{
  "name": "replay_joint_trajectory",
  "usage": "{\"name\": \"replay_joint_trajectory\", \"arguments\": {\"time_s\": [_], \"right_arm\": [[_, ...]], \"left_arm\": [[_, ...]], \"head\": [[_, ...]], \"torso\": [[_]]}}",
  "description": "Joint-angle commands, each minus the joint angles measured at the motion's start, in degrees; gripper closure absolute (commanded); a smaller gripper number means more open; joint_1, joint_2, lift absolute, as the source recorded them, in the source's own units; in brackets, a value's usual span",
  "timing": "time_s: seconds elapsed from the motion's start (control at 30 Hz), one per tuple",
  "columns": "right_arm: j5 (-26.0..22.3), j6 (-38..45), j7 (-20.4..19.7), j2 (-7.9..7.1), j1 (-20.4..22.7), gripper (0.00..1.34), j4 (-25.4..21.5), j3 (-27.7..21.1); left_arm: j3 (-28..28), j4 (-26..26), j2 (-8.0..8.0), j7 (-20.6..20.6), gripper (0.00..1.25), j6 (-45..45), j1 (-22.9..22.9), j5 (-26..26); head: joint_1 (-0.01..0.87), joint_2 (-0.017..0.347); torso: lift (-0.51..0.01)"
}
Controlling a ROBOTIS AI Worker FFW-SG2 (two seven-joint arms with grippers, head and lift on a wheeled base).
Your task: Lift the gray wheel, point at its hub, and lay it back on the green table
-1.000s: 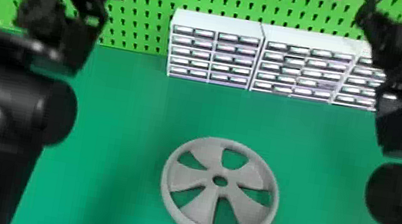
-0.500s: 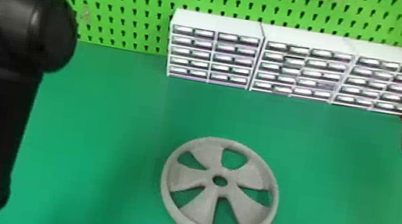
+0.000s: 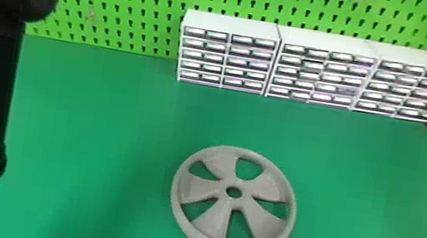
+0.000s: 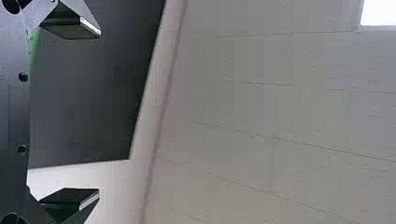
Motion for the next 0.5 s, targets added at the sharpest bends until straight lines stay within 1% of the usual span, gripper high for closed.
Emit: {"name": "replay_joint_trajectory", "arguments": {"time_s": [0.0,0.1,0.2,0.3,0.47], "right_arm": [[1.32,-0.02,-0.57,-0.9,-2.34,0.11,-1.41,-0.37],[1.76,-0.19,-1.09,-1.34,-3.22,0.11,-2.03,-0.37],[2.2,-0.28,-1.62,-1.61,-4.18,0.11,-2.64,-0.46],[2.47,-0.63,-1.8,-1.61,-4.97,0.11,-3.08,-0.46],[2.91,-0.9,-1.97,-1.78,-5.33,0.11,-4.22,-0.37]], "left_arm": [[1.3,-2.04,0.3,0.55,0.0,-0.84,-0.81,-1.08],[2.09,-3.18,0.65,0.64,0.0,-0.84,-1.42,-1.26],[2.35,-4.24,1.36,0.82,0.0,-0.84,-2.21,-1.52],[2.53,-5.12,1.62,1.26,0.0,-0.93,-2.57,-2.14],[3.32,-6.0,1.62,1.61,0.0,-1.46,-2.21,-2.14]], "head": [[0.692,0.048],[0.692,0.048],[0.692,0.048],[0.692,0.048],[0.692,0.048]], "torso": [[-0.093],[-0.093],[-0.093],[-0.093],[-0.093]]}}
